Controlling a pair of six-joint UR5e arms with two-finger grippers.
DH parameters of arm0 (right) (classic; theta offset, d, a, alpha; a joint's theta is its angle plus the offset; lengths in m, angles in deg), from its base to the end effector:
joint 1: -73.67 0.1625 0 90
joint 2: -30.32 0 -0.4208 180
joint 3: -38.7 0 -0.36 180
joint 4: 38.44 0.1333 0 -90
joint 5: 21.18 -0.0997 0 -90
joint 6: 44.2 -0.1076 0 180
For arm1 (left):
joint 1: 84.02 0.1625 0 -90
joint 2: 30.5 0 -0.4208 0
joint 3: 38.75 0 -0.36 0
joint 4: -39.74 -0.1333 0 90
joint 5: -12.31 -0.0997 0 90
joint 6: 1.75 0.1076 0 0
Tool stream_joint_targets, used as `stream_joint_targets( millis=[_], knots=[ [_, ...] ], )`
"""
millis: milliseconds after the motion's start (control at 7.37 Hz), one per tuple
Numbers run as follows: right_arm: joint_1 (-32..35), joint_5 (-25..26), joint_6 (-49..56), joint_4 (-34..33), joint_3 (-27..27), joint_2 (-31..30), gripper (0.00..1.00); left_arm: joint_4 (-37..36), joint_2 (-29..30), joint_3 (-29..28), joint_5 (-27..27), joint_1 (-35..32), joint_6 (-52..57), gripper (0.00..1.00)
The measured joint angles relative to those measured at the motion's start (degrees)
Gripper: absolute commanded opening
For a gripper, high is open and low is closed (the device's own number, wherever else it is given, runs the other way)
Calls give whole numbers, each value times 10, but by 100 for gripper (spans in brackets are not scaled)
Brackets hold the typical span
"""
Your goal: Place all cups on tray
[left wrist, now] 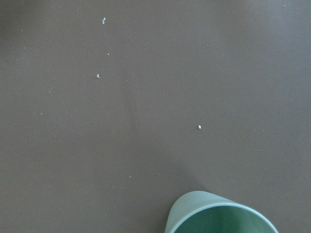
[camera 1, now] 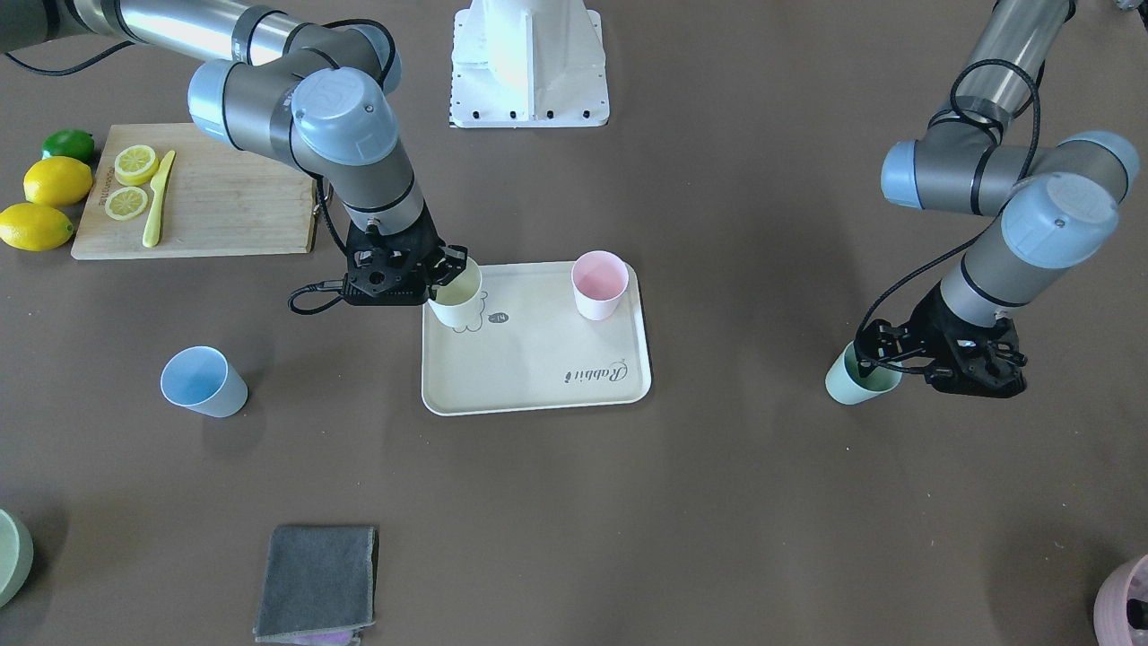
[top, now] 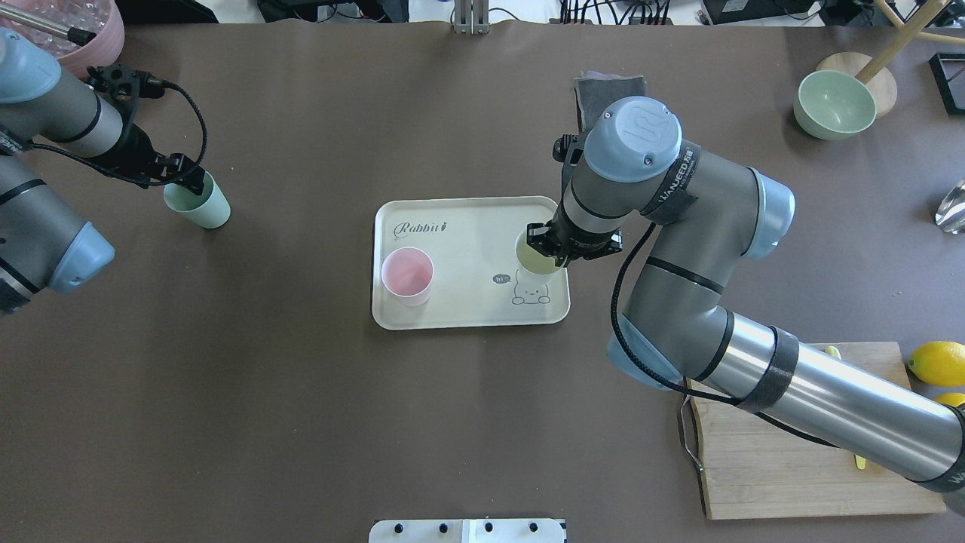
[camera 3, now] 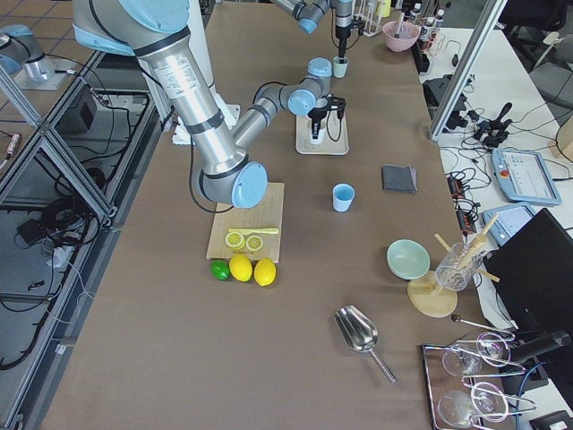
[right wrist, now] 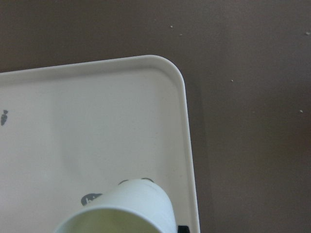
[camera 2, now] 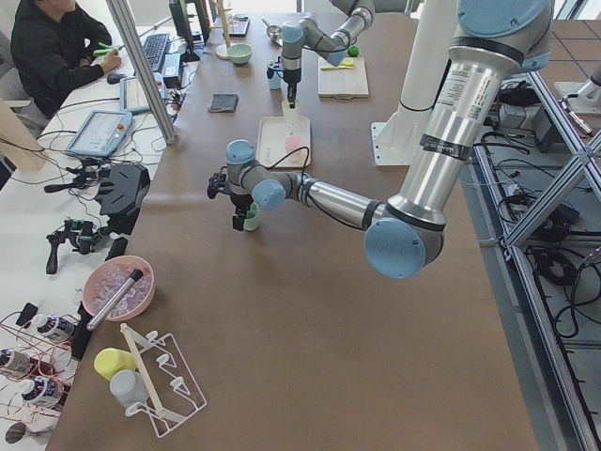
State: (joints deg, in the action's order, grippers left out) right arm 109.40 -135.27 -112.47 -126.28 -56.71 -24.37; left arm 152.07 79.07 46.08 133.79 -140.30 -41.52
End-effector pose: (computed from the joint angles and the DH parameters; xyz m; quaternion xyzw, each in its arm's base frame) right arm -0.4803 -0.4556 0.2752 0.0015 -0.4068 0.0352 0.9128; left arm 0.2825 -0.5622 0.4834 0.0890 0.3877 0.0371 0.9167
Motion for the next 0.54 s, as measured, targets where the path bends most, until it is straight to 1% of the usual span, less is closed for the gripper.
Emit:
stream_joint_targets(
  millis=[271, 407, 543],
  knots=[
    [-4, 0, 2, 0, 6, 1, 0, 0, 0, -4, 0, 0, 2, 89],
    [-6, 1, 2, 0, 10, 2, 0, 0, -1, -5, -1, 0, 3, 82],
    [-8, 3, 2, 1, 13, 3, 0, 0, -1, -5, -1, 0, 3, 82]
  ],
)
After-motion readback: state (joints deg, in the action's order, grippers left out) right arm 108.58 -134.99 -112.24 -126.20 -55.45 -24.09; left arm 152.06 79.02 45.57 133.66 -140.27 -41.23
